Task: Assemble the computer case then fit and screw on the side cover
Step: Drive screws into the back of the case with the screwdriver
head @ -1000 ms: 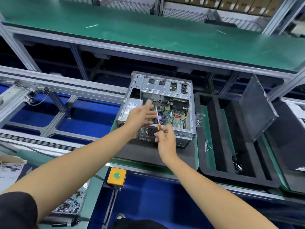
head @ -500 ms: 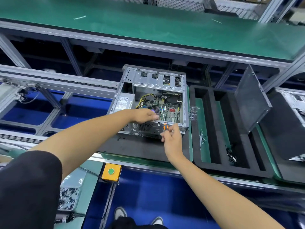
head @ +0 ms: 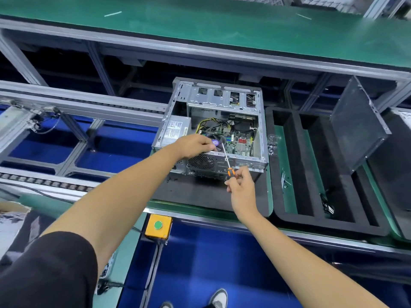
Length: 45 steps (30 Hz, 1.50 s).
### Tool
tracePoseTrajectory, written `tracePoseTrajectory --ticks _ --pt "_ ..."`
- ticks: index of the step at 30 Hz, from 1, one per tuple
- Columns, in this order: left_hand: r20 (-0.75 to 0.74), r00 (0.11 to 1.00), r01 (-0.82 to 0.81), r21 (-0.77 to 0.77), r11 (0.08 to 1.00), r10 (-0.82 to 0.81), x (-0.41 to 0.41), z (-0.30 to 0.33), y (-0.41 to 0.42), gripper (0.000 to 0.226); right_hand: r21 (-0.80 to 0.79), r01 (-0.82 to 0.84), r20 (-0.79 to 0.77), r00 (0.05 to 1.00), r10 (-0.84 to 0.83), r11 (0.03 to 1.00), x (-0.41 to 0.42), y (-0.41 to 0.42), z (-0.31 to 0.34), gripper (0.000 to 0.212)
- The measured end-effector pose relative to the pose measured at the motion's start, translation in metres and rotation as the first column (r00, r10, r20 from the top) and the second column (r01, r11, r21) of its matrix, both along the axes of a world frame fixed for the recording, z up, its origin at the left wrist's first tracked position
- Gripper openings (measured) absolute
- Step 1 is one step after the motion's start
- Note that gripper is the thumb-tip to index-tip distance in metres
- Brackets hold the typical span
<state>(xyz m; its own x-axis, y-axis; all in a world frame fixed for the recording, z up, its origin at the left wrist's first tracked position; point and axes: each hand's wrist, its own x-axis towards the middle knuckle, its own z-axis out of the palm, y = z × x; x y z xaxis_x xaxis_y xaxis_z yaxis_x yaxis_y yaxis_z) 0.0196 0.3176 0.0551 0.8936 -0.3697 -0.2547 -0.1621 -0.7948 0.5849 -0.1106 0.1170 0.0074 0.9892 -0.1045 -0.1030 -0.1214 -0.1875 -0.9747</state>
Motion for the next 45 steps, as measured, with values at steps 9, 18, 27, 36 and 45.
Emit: tracePoseTrajectory --ticks 9,18,27,36,45 --pt "0.136 0.990 0.038 -0.016 0.999 -0.035 0.006 -0.013 0.004 0.029 -0.008 0.120 0.106 0.987 -0.119 0.993 0.001 0.008 -0.021 0.022" --pt "0.144 0.989 0.040 -0.099 0.994 -0.026 0.012 -0.021 0.005 0.035 -0.041 0.129 0.180 0.976 -0.120 0.991 -0.010 0.019 -0.041 0.020" --pt "0.192 0.977 0.115 -0.098 0.989 -0.095 0.010 -0.019 0.007 0.035 -0.040 0.165 0.135 0.978 -0.159 0.985 -0.036 0.021 -0.069 0.021" --pt "0.171 0.981 0.120 -0.156 0.980 -0.093 0.005 -0.019 0.009 0.041 -0.012 0.201 0.150 0.969 -0.197 0.979 -0.034 0.027 -0.069 0.018" --pt "0.272 0.957 0.117 -0.033 0.993 -0.103 0.004 -0.021 0.007 0.050 0.013 0.195 0.148 0.970 -0.195 0.981 -0.032 0.027 -0.063 0.024"
